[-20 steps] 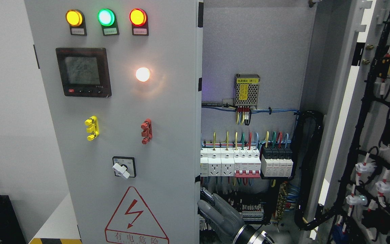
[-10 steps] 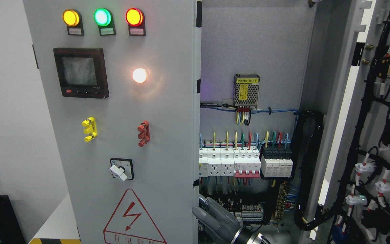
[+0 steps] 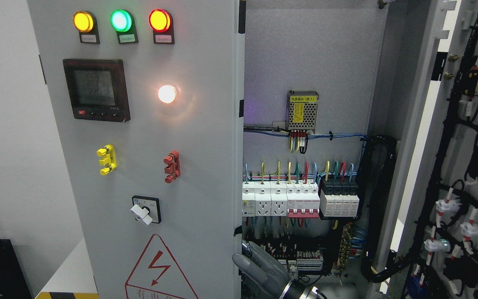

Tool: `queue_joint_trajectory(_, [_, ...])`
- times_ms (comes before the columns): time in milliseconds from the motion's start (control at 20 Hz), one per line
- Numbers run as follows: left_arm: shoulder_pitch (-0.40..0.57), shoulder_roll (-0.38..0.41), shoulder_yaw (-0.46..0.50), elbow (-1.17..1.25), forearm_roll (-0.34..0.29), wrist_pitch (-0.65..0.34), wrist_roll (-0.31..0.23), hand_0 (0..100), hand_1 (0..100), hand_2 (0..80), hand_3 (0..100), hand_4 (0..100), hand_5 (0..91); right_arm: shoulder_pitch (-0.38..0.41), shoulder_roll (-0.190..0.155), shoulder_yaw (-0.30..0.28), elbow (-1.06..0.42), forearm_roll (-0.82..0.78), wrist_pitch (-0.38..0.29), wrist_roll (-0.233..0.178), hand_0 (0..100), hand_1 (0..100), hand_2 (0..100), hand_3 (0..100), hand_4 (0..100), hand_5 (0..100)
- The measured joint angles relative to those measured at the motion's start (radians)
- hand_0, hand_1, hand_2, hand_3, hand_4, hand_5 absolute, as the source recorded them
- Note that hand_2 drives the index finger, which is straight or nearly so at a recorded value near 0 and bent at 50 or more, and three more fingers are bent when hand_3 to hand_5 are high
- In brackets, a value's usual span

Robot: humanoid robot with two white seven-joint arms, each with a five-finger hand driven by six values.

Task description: Open door with both hands

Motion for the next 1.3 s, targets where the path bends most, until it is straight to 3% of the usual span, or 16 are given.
queue_joint_trajectory(351, [0.0,-0.002,0.0,0.0,0.0,0.0,0.0,12,39,0.0,0,0,0.0,0.009,0.003,0.027,-0.039,-0.025,0.0,0.026,12,39,0,0,0,0])
queue_joint_trajectory(1303, [0.003,-0.013,0.0,0.0,0.0,0.0,0.0,12,39,0.0,0,0,0.0,0.061,0.006,0.162,-0.169,-0.109,0.0,0.028,12,39,0,0,0,0])
